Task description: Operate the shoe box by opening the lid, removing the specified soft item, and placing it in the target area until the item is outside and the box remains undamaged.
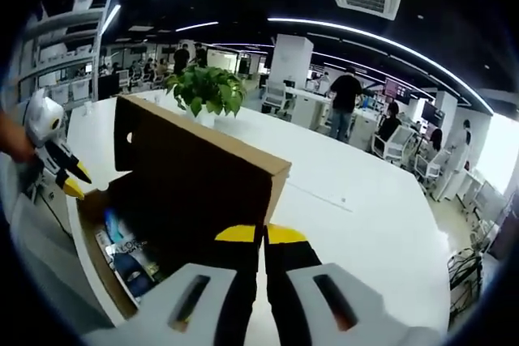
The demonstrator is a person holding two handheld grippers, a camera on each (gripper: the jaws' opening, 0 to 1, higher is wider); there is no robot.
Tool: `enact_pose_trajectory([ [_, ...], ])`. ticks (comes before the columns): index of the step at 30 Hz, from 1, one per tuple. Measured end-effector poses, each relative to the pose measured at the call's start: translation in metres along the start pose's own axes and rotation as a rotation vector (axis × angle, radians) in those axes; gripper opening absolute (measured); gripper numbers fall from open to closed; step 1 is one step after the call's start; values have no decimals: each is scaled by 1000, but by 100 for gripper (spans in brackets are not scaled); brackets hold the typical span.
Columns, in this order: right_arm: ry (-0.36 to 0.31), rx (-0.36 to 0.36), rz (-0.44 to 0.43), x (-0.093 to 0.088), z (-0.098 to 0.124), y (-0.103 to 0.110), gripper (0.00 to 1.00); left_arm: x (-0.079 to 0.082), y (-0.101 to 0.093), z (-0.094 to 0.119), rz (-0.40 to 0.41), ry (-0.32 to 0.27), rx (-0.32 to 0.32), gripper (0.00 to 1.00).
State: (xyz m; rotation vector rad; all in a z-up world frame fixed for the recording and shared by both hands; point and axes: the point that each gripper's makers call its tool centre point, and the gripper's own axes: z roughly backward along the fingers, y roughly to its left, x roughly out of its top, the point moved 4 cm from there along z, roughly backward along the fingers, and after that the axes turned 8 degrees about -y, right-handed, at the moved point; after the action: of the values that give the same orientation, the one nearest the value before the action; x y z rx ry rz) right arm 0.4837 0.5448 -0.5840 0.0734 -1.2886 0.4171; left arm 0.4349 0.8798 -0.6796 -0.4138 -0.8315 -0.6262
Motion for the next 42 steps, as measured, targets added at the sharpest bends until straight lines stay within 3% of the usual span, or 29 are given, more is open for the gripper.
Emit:
enact_pose_trajectory([
  [2,1,1,4,1,-2,-1,0,-5,1,-1,-2,23,6,19],
  [4,1,2,14,1,-4,-2,0,-13,-1,0,39,72,-10,6],
  [25,40,33,26,-2,-44,-24,0,-11,-2,0,63,46,4,3],
  [42,111,46,8,-23,-85,-38,0,-11,-2,-1,68,52,9,4],
])
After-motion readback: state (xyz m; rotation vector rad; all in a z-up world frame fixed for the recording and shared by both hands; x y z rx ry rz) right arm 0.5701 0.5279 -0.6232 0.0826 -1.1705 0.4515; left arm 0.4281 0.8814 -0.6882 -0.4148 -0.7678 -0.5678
